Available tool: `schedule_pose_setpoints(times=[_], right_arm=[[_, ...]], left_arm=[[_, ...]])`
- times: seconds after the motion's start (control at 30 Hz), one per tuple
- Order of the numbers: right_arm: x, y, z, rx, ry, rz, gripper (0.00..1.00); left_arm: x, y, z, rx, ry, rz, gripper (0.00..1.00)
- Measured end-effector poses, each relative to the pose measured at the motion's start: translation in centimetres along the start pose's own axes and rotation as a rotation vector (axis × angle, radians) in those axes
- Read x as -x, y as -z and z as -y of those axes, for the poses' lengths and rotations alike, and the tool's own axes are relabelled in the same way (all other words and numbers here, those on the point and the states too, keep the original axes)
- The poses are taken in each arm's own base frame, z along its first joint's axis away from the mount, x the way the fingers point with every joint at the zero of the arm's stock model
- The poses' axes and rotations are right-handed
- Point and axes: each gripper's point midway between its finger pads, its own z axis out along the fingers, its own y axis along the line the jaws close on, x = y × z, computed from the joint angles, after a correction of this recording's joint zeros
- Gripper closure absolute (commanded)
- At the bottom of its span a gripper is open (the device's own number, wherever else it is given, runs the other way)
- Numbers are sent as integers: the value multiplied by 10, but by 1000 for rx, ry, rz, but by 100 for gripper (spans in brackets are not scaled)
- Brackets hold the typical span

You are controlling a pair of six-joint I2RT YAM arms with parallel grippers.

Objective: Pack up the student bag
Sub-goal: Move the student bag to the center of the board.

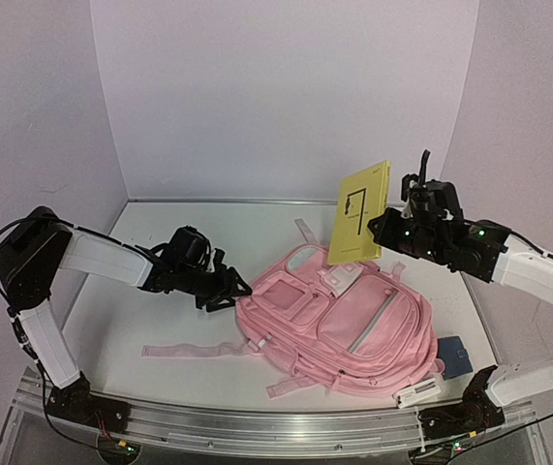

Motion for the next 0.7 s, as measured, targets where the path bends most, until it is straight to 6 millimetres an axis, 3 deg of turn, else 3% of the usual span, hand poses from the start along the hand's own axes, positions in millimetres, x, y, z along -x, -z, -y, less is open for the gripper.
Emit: schedule_pose_setpoints(times=[0.13,0.2,0.33,0.43,0.5,0.63,0.67,0.7], right_arm=[[1,7,-1,19,-6,-7,100],[3,12,-3,34,-11,-2,100],[6,17,-7,58,-17,-1,100],[2,18,-7,66,-12,-20,100],[-2,18,-7,67,-4,-39,100],[-9,19,-5,66,14,-74,100],[-10,20,-5,66,19,-82,100],[-11,20,-5,66,23,-90,100]], left_arm=[[0,-14,6,-39,-2,-29,92],[-1,-16,6,-46,9,-36,99],[2,-13,7,-51,3,-27,100],[8,2,2,-60,18,-6,100],[16,22,-12,-58,43,21,100],[52,76,-57,15,124,125,98],[61,89,-68,38,136,155,92],[69,101,-77,61,147,184,80]])
